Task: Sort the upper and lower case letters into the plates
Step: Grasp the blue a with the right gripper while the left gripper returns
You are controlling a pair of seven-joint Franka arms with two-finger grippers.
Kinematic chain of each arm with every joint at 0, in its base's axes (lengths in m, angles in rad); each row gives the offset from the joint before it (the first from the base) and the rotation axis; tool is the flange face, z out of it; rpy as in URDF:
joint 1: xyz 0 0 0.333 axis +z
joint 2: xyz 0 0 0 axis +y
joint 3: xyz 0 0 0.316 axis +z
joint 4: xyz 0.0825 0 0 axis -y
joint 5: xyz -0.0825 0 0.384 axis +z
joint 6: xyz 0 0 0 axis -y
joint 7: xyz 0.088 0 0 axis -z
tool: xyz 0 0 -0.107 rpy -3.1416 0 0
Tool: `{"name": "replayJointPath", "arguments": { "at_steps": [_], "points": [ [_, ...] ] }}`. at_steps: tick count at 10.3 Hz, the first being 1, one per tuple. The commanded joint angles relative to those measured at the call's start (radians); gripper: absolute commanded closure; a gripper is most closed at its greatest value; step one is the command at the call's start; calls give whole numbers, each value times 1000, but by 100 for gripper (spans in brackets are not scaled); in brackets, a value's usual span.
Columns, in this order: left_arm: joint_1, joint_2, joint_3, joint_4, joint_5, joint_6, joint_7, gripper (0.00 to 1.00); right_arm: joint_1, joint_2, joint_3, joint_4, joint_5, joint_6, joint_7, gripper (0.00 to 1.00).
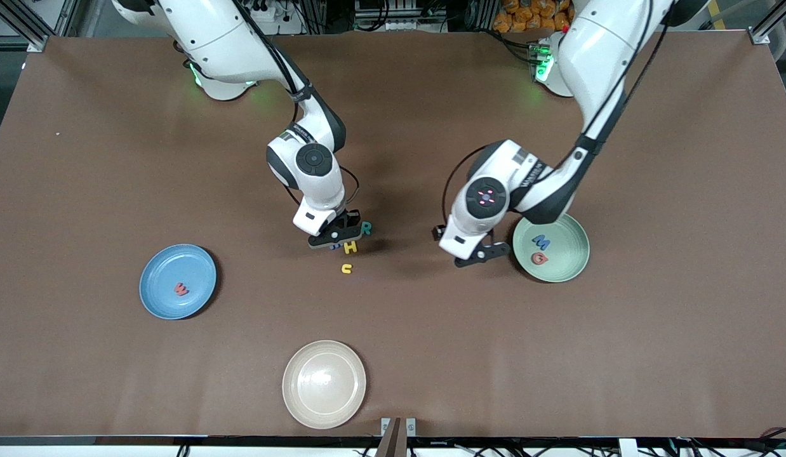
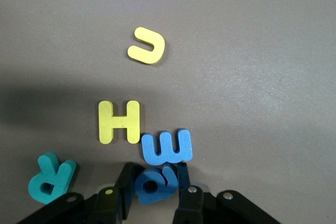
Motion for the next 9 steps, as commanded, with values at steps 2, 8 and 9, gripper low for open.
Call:
{"name": "replayJointPath", "arguments": {
  "at_steps": [2, 8, 9],
  "points": [
    [-93, 57, 7, 92, -4, 22, -99, 0, -49, -39, 4, -12, -28, -9, 37, 100],
    [-245, 60, 30, 95, 41, 156, -85, 0, -242, -66, 4, -1, -28, -17, -43, 100],
    [-288, 69, 38, 97, 109, 185, -78, 0, -279, -65, 4, -1, -29, -15, -57, 100]
  ]
}}
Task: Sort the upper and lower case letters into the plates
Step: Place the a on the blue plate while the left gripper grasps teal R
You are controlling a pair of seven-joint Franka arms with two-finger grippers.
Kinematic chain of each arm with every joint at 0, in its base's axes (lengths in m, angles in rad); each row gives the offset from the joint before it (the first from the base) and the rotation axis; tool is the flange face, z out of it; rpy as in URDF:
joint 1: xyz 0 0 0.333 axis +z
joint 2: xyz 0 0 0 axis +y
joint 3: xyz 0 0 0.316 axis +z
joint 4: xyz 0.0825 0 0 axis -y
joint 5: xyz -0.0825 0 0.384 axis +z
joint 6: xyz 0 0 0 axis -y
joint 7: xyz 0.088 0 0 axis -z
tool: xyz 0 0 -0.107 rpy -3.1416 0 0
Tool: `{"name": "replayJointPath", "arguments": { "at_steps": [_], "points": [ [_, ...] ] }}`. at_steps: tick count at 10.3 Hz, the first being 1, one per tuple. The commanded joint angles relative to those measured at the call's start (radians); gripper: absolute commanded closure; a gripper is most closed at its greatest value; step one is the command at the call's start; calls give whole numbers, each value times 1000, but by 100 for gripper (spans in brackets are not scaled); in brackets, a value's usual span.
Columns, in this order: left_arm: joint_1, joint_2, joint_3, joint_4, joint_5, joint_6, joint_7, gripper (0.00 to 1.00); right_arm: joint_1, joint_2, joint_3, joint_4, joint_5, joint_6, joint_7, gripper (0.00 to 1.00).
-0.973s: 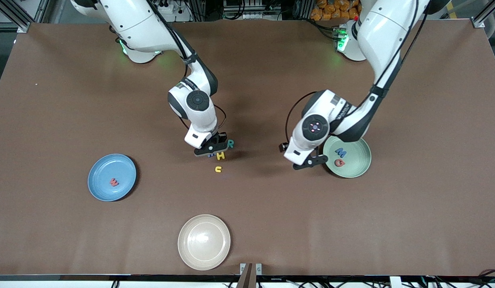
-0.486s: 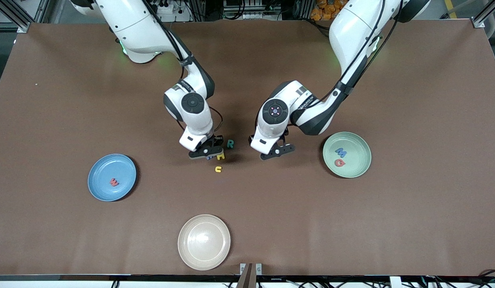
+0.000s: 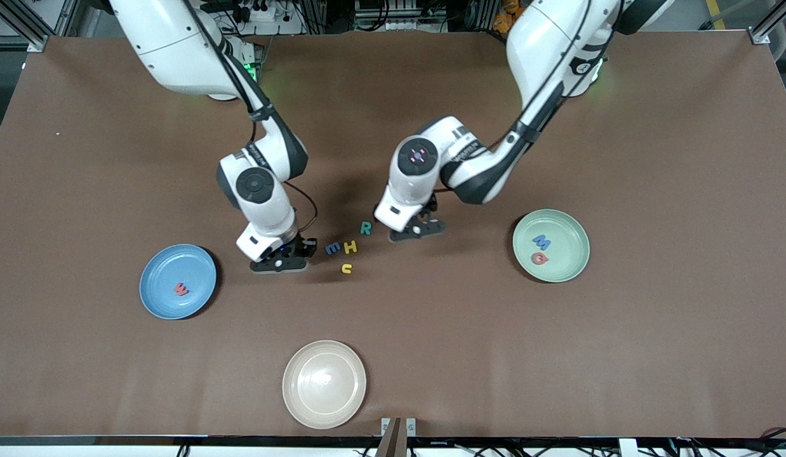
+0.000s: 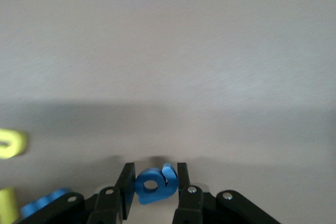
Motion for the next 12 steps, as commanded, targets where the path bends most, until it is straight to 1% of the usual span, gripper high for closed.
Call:
{"name": "replayJointPath", "arguments": {
  "at_steps": [1, 2, 3, 4, 5, 6, 7, 8, 9, 10, 11, 12],
  "points": [
    [-104, 41, 29, 51, 159, 44, 28, 0, -109, -25, 12, -9, -28, -8, -44, 100],
    [-130, 76, 29, 88, 230, 45, 95, 0, -164, -27, 12, -8, -28, -8, -82, 100],
    [-135, 107, 29, 127, 258, 47, 184, 0, -213, -28, 12, 0, -29, -7, -113, 100],
    [-135, 132, 32, 166, 258, 51, 246, 0, -265, -30, 12, 14, -29, -8, -171, 100],
    [-143, 164, 45, 189, 263, 70, 261, 0, -321, -28, 12, 34, -29, -8, -258, 100],
    [-184, 196, 83, 209, 267, 105, 269, 0, -379, -22, 12, 64, -28, -8, -336, 100],
    [-239, 201, 147, 214, 266, 137, 272, 0, -417, -16, 14, 80, -26, -8, -395, 100],
    [-262, 203, 175, 215, 257, 148, 260, 0, -441, -16, 14, 83, -26, -10, -416, 100],
    [-264, 213, 178, 214, 257, 148, 230, 0, -448, -16, 14, 80, -25, -17, -420, 100],
    [-266, 221, 178, 212, 257, 148, 223, 0, -447, -21, 14, 72, -25, -23, -420, 97],
    [-264, 221, 180, 209, 261, 148, 223, 0, -447, -21, 14, 67, -25, -37, -420, 78],
    [-263, 221, 180, 206, 266, 148, 228, 8, -448, -24, 14, 60, -25, -45, -421, 56]
  ]
}}
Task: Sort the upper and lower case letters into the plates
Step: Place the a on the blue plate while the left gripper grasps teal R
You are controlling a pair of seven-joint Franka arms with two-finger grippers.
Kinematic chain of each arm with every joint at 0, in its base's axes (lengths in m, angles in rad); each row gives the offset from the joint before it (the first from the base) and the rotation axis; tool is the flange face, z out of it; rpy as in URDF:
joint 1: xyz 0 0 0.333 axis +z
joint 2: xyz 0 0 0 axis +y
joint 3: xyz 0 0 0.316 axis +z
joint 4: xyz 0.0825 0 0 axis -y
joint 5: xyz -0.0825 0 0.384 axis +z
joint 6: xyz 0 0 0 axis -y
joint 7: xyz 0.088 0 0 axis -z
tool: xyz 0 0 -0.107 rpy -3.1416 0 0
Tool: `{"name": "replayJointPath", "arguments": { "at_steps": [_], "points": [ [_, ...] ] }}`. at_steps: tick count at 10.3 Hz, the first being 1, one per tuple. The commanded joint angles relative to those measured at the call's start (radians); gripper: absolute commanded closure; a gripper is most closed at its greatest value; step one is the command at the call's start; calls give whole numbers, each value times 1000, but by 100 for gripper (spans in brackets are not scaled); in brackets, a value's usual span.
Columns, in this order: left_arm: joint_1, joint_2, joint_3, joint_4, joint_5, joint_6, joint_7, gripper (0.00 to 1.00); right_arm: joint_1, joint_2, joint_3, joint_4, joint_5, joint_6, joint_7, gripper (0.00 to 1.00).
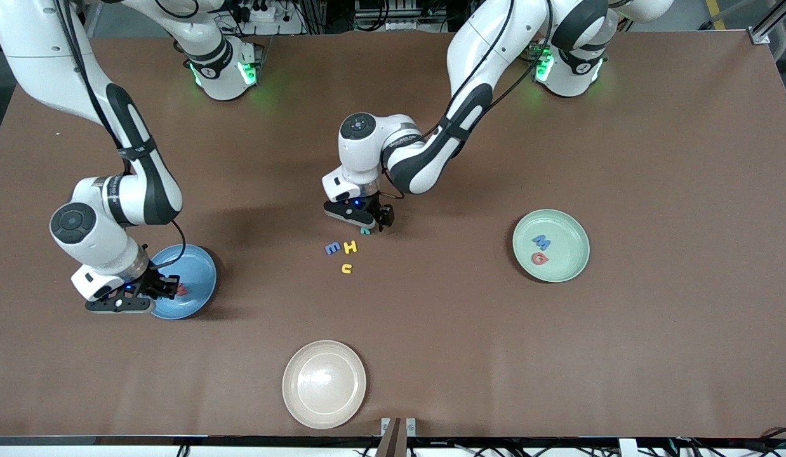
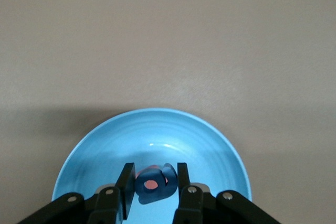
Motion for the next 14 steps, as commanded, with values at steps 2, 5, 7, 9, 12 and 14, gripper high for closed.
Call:
{"name": "replayJointPath", "arguments": {
  "at_steps": [2, 5, 7, 9, 12, 14],
  "points": [
    [-2, 18, 12, 24, 24, 2, -22, 30, -8, -15, 13, -20, -19, -26, 0, 0],
    [-6, 30, 14, 24, 18, 2, -70, 43, 1, -17, 28, -18, -15, -29, 2, 0],
    [-5, 35, 14, 24, 18, 2, -81, 49, 0, -17, 54, -20, -10, -32, 3, 0],
    [-2, 33, 14, 24, 16, 2, -90, 68, 1, -15, 83, -20, -10, -58, 13, 0],
    [11, 20, 14, 24, -25, -9, -87, 95, 4, -12, 135, -20, 21, -98, 64, 0],
    [53, -17, 12, 24, -66, -88, -75, 100, 26, -9, 169, -20, 30, -132, 178, 0]
  ]
}}
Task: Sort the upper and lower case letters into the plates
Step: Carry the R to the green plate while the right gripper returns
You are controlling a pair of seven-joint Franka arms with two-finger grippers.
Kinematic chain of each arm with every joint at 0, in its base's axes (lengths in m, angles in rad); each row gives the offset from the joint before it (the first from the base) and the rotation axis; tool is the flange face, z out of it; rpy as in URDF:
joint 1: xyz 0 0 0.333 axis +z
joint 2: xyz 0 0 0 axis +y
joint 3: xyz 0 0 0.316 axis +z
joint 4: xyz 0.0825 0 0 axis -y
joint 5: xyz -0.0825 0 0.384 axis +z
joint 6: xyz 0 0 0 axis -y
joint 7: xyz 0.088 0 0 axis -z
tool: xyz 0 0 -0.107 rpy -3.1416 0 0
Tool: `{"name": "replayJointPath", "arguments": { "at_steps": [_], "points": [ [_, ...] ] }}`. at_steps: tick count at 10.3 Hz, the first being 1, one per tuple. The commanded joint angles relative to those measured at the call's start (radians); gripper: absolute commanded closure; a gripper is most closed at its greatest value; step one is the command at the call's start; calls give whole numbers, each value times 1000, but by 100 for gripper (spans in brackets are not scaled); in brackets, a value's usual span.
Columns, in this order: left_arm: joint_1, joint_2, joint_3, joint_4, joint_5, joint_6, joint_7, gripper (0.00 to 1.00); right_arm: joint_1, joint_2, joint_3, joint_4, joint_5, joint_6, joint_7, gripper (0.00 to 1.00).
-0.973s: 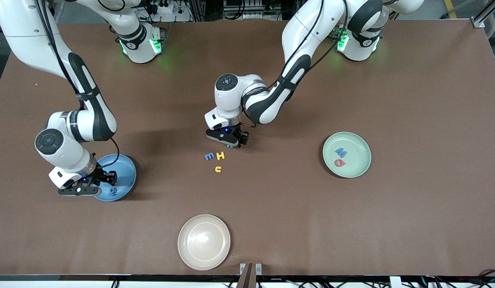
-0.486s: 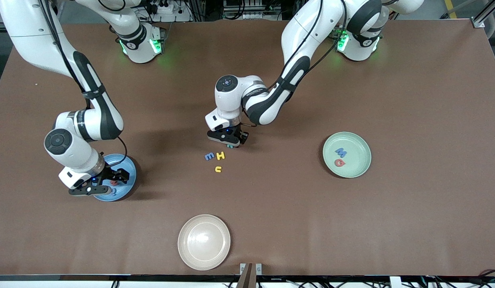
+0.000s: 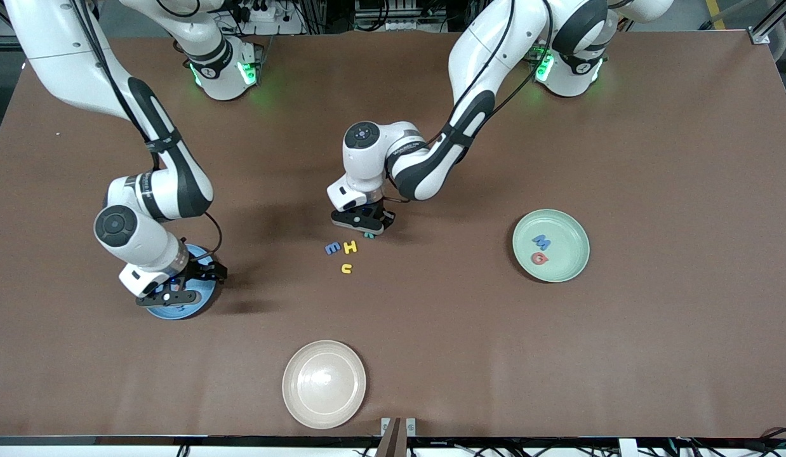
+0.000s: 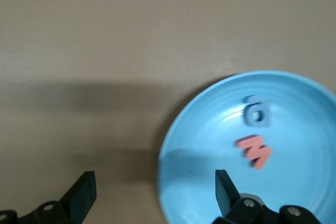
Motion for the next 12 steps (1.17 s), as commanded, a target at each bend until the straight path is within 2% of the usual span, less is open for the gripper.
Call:
{"name": "replayJointPath", "arguments": {
  "at_steps": [1, 6, 8, 10, 12],
  "points": [
    [82, -54, -11, 3, -30, -123, 34, 100, 51, -8, 26, -11, 17, -30, 132, 0],
    [294, -226, -34, -32, -109, -508, 447, 100, 234, 15, 24, -9, 19, -14, 186, 0],
    [415, -327, -36, -164, -138, -520, 622, 100, 326, 33, 24, -11, 13, 27, 171, 0],
    [495, -379, -36, -276, -139, -492, 718, 100, 387, 33, 24, -11, 8, 29, 171, 0],
    [555, -408, -42, -412, -139, -358, 723, 100, 439, 47, 23, -17, 3, 39, 171, 0]
  ]
}}
